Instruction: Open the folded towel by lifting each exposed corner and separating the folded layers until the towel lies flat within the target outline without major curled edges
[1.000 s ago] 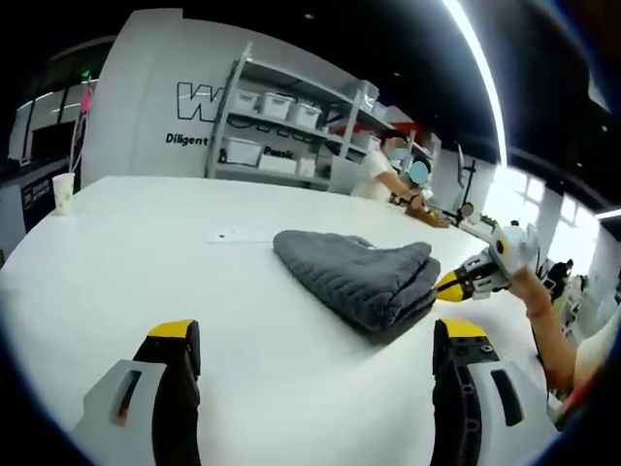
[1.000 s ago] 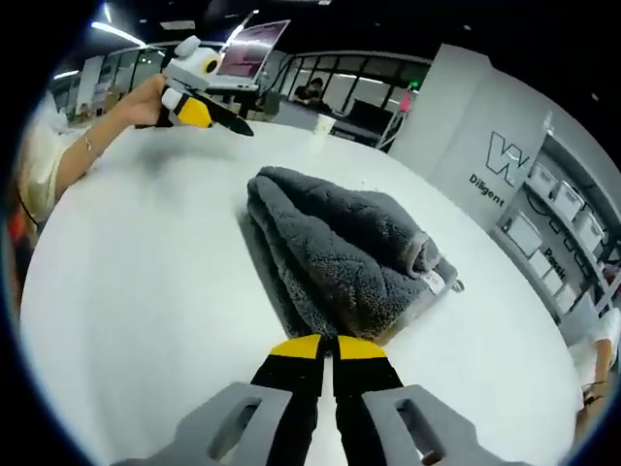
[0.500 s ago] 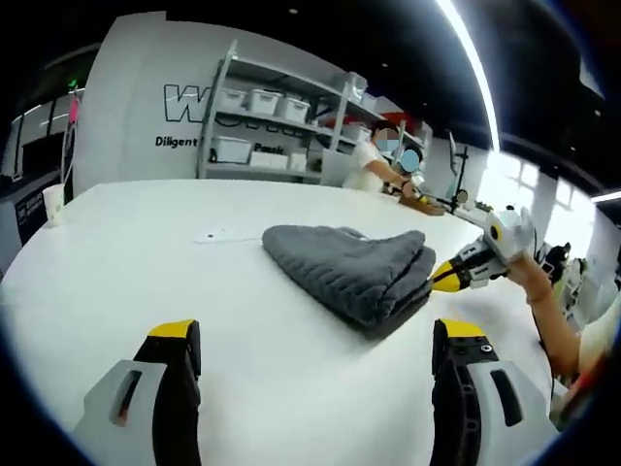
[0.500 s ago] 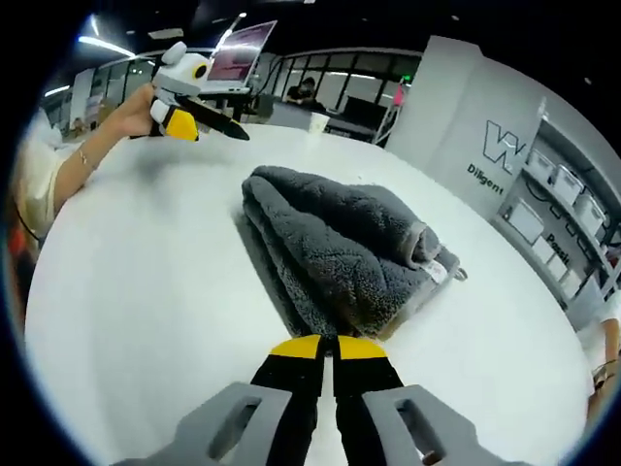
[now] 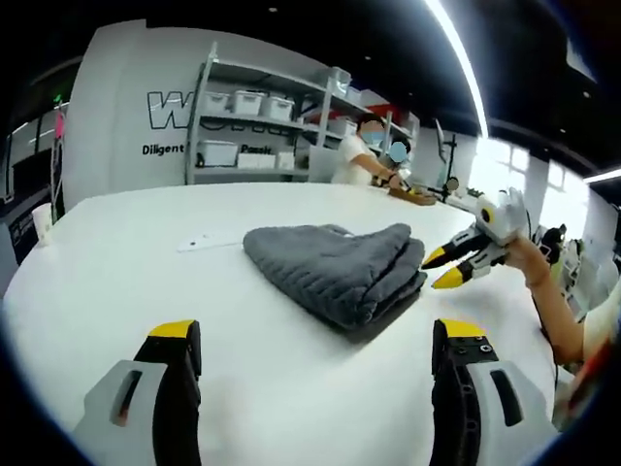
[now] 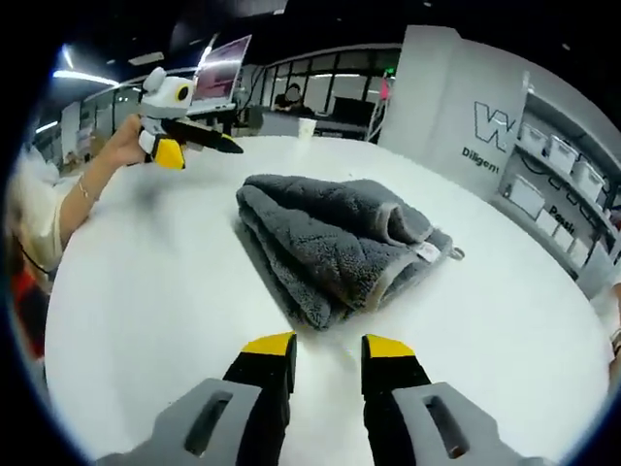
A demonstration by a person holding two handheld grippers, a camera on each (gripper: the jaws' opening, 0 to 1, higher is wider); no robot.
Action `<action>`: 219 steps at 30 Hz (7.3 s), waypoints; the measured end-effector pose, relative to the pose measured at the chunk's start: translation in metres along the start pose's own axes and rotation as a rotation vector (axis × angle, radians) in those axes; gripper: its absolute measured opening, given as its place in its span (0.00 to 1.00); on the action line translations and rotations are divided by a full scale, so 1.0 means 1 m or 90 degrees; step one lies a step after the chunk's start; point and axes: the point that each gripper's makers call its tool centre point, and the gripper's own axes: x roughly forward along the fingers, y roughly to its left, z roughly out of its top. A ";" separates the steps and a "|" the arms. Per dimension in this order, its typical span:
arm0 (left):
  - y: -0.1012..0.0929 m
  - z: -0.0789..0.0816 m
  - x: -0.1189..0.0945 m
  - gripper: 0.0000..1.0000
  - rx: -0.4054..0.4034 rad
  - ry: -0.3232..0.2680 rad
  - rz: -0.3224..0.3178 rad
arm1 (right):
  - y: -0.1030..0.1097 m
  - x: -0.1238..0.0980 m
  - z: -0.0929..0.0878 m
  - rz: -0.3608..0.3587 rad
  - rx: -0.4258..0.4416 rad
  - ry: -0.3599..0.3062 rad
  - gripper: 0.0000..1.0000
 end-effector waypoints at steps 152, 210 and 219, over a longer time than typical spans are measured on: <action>0.134 -0.014 -0.054 0.25 -0.069 -0.093 0.410 | -0.008 0.009 -0.015 -0.016 0.085 0.022 0.90; 0.118 0.001 -0.035 0.52 0.048 -0.039 0.286 | 0.014 0.000 0.016 0.065 0.108 -0.070 0.85; 0.063 -0.013 -0.006 0.93 0.087 0.001 0.106 | 0.024 0.002 0.028 0.098 0.143 -0.113 0.78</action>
